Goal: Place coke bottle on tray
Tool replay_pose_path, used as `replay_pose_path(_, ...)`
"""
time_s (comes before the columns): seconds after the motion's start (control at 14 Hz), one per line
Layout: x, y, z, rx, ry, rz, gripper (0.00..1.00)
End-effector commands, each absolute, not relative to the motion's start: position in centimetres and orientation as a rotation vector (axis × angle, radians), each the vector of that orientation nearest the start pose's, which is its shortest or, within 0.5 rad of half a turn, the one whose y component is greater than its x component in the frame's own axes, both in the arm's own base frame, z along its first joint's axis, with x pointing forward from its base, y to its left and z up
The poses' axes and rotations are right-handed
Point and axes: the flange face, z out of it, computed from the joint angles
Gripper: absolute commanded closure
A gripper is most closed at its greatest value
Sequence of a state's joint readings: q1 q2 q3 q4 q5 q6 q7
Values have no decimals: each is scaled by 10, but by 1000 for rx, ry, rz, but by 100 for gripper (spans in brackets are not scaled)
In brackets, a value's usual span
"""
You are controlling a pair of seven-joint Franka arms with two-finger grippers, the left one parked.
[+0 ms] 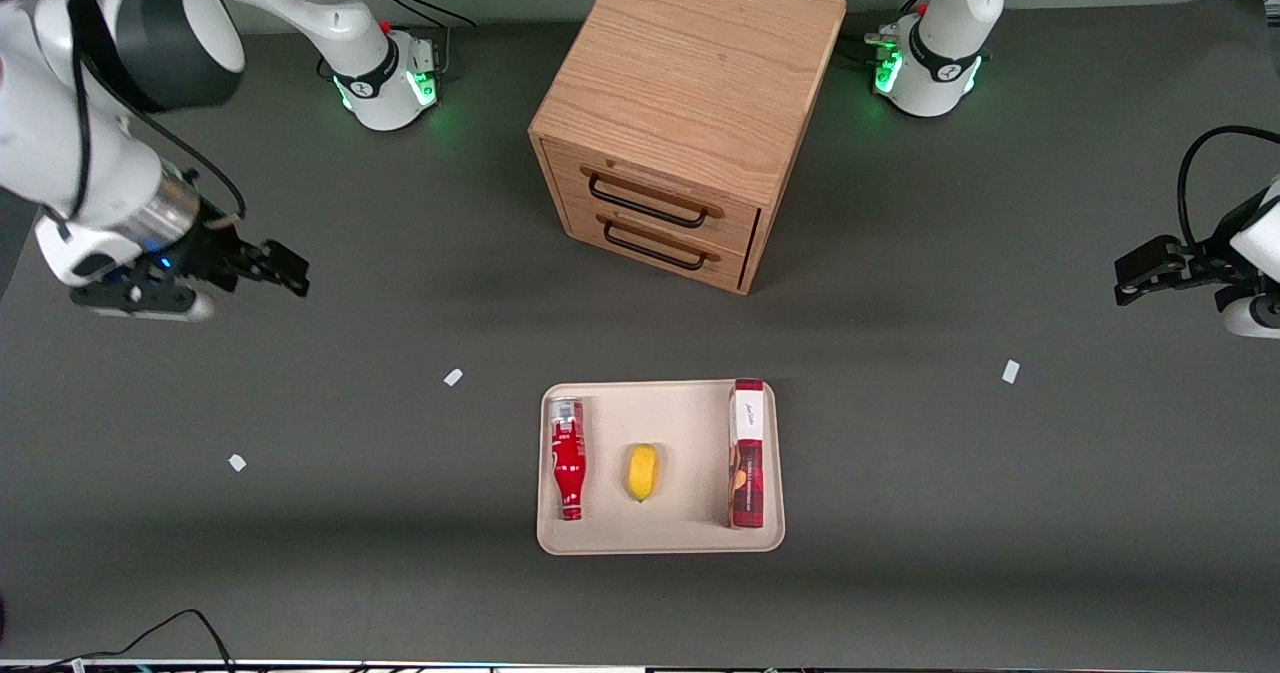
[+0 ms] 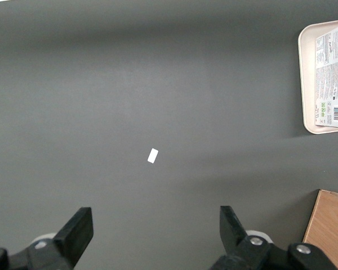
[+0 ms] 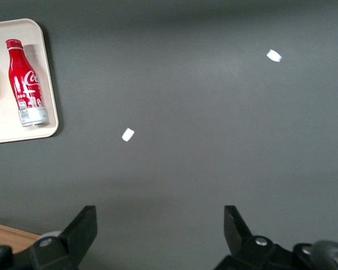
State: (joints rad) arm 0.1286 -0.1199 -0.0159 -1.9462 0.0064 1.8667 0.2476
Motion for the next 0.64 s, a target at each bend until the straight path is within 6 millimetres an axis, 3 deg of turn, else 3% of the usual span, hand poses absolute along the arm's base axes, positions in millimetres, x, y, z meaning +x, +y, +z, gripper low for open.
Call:
replay_pose_path(0.0, 493, 32, 562, -3078, 223, -86, 0)
replay_pose_path(0.29, 492, 15, 606, -3084, 145, -71, 0)
replay_pose_path(0.57, 500, 14, 612, -3086, 166, -80, 0)
